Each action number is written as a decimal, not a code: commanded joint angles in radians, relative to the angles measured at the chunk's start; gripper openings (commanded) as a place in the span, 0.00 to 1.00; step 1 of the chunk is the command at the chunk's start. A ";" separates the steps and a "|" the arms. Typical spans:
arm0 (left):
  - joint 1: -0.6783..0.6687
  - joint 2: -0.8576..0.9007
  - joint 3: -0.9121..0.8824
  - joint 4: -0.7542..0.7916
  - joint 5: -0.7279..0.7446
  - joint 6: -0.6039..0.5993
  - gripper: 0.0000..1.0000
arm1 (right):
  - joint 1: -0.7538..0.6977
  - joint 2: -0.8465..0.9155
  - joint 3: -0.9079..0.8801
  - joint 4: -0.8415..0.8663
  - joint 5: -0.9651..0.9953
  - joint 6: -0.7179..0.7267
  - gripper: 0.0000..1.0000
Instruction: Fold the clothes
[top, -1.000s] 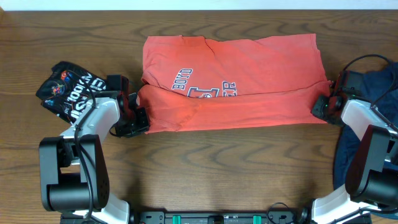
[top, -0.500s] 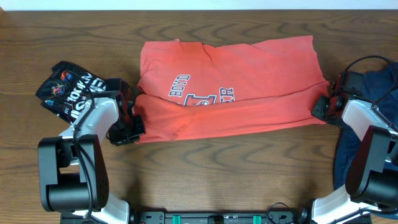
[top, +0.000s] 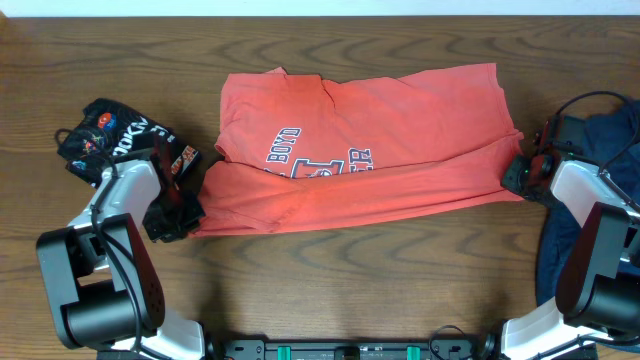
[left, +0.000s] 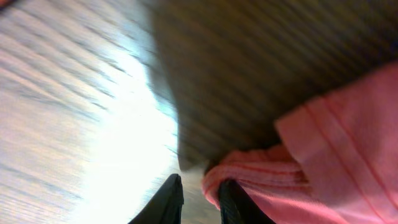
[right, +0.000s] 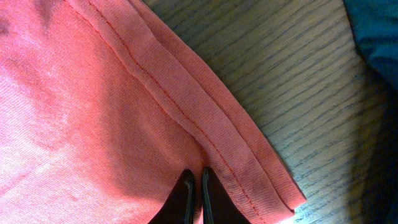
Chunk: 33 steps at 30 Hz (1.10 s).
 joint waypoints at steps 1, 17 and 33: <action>0.010 -0.004 -0.003 0.004 -0.065 -0.008 0.22 | -0.024 0.024 -0.027 -0.013 0.085 0.013 0.06; 0.024 -0.053 0.199 -0.127 0.043 -0.012 0.55 | -0.024 0.024 -0.027 -0.014 0.085 0.013 0.09; -0.470 -0.092 0.113 -0.065 0.189 0.034 0.62 | -0.023 0.024 -0.027 -0.011 0.081 0.013 0.11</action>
